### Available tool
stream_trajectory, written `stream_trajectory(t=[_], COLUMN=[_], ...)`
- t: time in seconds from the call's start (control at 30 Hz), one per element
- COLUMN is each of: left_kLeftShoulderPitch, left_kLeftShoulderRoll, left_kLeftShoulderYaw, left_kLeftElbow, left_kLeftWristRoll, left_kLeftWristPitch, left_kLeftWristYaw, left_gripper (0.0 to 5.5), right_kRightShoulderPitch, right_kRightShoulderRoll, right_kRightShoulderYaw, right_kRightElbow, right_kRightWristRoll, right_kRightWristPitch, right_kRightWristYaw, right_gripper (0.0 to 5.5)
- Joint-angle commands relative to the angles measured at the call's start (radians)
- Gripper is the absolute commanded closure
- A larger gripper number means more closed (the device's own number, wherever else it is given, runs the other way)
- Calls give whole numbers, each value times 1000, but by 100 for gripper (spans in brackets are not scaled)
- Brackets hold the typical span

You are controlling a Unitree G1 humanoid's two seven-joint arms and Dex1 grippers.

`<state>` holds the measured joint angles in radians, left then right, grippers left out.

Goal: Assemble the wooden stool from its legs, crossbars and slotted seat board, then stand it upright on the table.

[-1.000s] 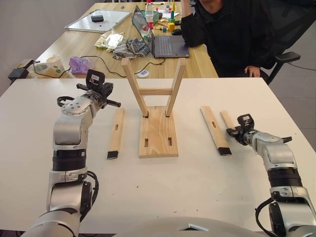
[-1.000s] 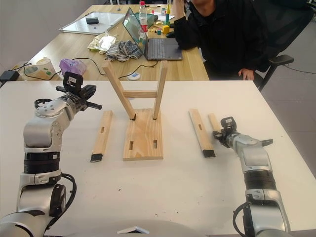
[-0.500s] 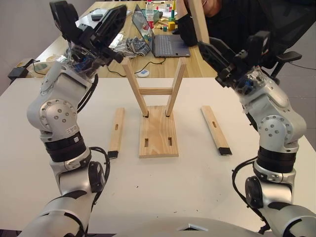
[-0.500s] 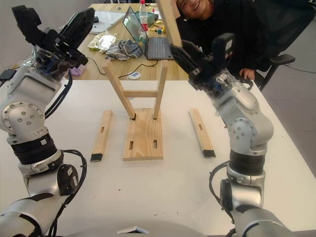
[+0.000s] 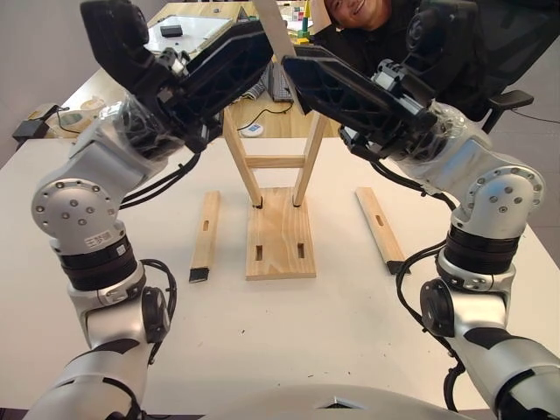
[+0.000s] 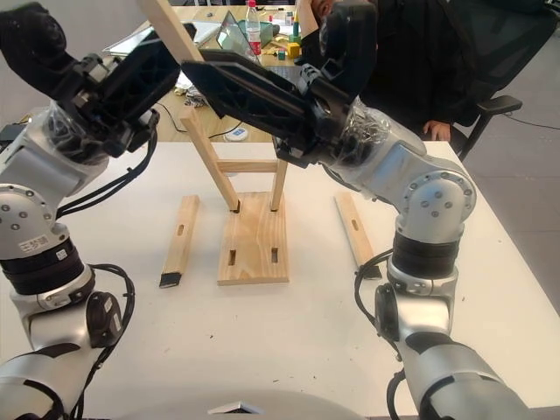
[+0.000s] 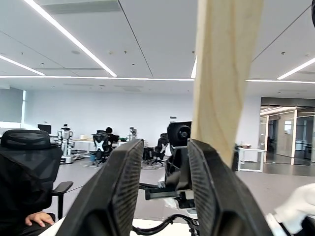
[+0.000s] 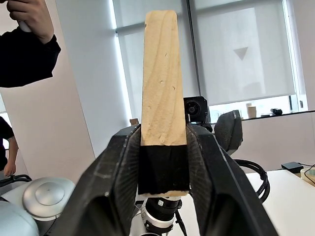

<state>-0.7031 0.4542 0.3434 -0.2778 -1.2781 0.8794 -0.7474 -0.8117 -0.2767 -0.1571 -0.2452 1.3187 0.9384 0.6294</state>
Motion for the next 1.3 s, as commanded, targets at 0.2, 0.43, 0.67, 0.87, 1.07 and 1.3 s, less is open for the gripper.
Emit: stream_trajectory(t=[0.2,0.43,0.67,0.87,1.07,1.3], left_kLeftShoulderPitch=[13,21,11,10,1,-23], left_kLeftShoulderRoll=[84,70,51,28,23,22], left_kLeftShoulderYaw=[44,20,11,-28,-37,-51], left_kLeftElbow=[43,25,41,51,53,64], left_kLeftWristRoll=[-110,-248,-312,-330,-313,-242], left_kLeftWristPitch=[11,27,-3,-1,-18,-47], left_kLeftWristYaw=[-26,27,53,86,98,163], left_gripper=[386,290,281,371,392,284], right_kRightShoulderPitch=[25,23,69,80,66,60], right_kRightShoulderRoll=[-53,-46,-64,-52,-36,-35], right_kRightShoulderYaw=[30,40,143,162,137,157], right_kRightElbow=[-56,-47,-85,-63,-43,-68], right_kRightWristRoll=[-9,-24,-139,-209,-221,-320], right_kRightWristPitch=[10,-28,-53,-83,-107,-188], right_kRightWristYaw=[41,45,96,120,111,86], right_gripper=[418,418,418,418,418,418])
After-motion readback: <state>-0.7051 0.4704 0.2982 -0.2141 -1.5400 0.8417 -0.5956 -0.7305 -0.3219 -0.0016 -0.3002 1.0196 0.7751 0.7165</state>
